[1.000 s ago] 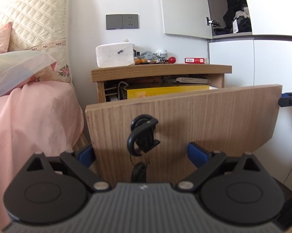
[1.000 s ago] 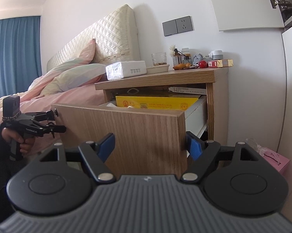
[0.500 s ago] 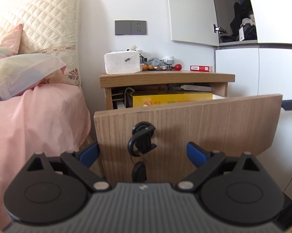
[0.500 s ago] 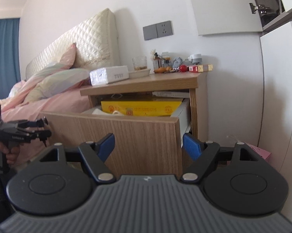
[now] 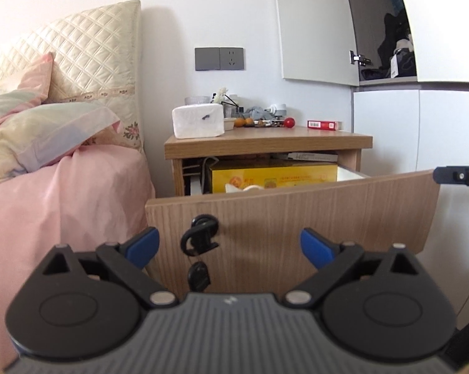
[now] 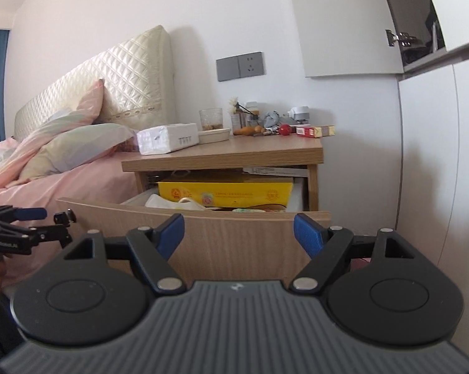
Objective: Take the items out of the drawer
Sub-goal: 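Pull the drawer open by its knob with the left gripper, then reach the right gripper into the open drawer toward the medicine box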
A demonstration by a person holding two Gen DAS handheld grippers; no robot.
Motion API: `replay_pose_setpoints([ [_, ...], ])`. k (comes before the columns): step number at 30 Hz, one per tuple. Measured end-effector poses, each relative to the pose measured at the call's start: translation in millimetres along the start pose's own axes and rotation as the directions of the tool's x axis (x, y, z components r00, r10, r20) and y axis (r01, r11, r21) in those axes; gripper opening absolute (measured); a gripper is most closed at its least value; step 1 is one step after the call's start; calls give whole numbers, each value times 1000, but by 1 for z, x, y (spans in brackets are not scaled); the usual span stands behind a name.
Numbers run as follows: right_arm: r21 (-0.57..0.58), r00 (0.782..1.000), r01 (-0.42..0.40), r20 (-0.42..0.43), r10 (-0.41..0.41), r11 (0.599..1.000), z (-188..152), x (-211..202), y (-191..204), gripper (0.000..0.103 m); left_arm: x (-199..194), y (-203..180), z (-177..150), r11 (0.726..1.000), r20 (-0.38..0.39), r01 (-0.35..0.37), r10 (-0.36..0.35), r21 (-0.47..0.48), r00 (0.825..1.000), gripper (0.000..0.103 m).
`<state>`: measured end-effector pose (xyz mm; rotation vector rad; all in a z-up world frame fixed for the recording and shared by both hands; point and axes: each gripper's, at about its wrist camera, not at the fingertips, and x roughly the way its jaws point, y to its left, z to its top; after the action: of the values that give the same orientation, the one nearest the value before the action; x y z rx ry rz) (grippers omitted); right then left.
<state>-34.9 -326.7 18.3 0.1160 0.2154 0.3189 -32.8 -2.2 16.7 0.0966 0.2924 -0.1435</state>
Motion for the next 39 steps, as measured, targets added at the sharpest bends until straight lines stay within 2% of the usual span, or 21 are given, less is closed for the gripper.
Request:
replay_pose_setpoints([
  [5,26,1000,5,9,-5,1000,3,0,15,80,-7,-9,6,999,-9,-29,29,-33,1000,99],
  [10,86,999,12,-31,-9,996,6,3,19,80,-14,-18,13,997,-14,-66,66,-36,998,99],
  [15,108,999,14,-49,-9,994,10,-2,29,80,-23,-18,22,991,-23,-108,107,-81,994,100],
  [21,119,999,6,-54,0,993,19,-11,44,80,-27,-15,22,991,-28,-108,106,-80,994,100],
  [24,117,999,2,-48,3,993,26,-10,52,80,-26,-15,19,989,-37,-133,131,-60,991,100],
  [27,117,999,8,-42,-3,993,31,-6,59,80,-29,-14,24,992,-7,-105,105,-75,994,100],
  [30,136,999,-2,-39,7,991,32,1,64,80,-31,-13,25,991,18,-118,120,-62,993,101],
  [33,149,999,6,-41,0,989,27,10,66,80,-32,-8,27,990,21,-112,114,-87,993,101],
  [39,175,1000,-11,12,9,984,22,21,68,81,-32,-5,30,986,59,-151,156,-72,986,102],
])
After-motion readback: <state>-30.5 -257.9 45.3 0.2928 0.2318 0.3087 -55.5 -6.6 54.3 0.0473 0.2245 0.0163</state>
